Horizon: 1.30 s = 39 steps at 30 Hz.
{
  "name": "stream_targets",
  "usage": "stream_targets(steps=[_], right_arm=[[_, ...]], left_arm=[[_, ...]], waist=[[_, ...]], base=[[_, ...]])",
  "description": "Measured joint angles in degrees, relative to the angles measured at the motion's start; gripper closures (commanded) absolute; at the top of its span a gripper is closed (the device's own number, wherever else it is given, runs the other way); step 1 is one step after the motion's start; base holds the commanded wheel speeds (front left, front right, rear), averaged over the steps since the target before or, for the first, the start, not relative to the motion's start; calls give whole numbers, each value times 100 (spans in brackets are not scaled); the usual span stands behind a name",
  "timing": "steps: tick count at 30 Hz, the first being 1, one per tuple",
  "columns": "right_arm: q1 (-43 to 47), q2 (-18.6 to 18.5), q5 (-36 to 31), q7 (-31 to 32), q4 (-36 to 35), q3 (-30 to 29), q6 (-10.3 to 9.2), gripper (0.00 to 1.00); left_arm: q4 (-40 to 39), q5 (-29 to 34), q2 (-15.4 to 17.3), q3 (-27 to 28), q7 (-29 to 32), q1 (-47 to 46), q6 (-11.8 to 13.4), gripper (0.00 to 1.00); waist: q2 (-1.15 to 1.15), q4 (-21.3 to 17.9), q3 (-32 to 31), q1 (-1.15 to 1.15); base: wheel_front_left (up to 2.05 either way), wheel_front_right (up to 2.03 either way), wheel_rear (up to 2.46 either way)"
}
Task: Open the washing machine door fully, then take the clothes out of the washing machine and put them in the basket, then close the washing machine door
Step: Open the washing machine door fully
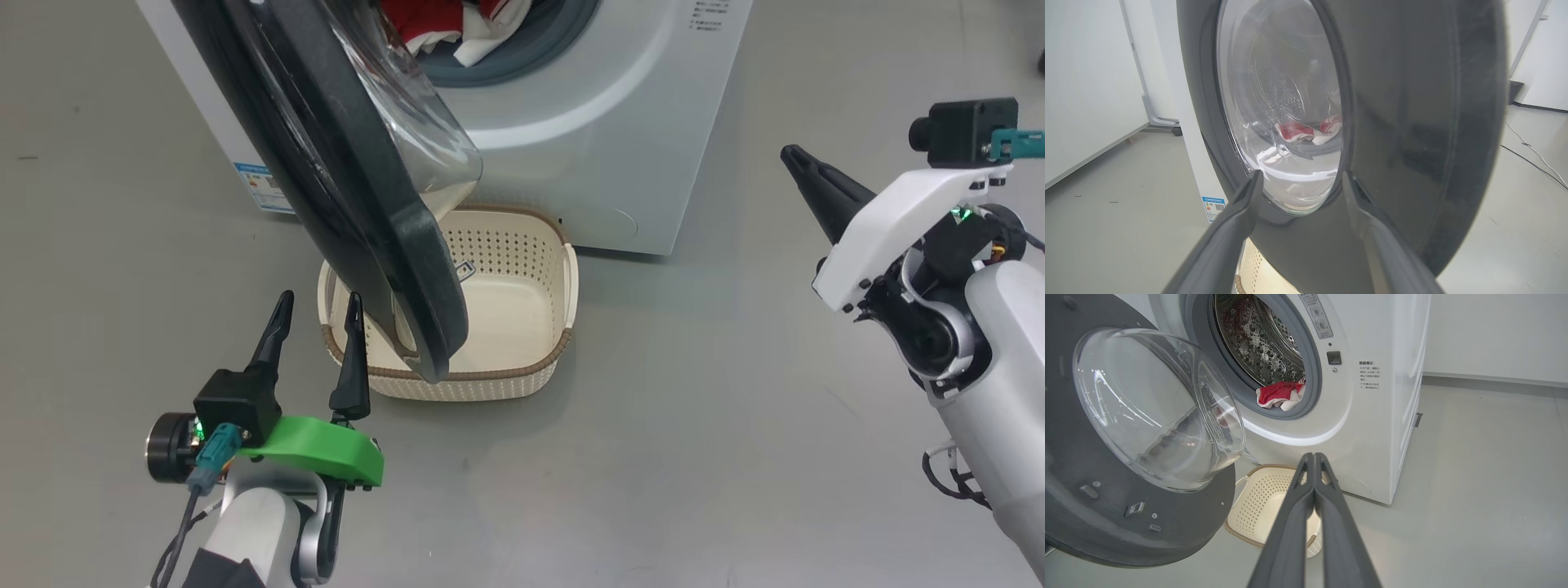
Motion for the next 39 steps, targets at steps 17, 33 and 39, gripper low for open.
stream_targets(steps=[17,33,39], right_arm=[[1332,149,-1402,-2274,-48,108,-623,100],[2102,453,-1608,-3162,158,-203,-1168,0],[2157,594,-1647,-3199,123,-347,-1171,0]], left_arm=[[-47,188,12,457,0,432,0,0],[-69,198,16,568,0,682,0,0],[-70,256,15,548,0,694,0,0]], waist=[[0,-710,-544,0],[0,-911,-637,0],[0,-932,-638,0]], base=[[0,0,0],[0,0,0],[0,0,0]])
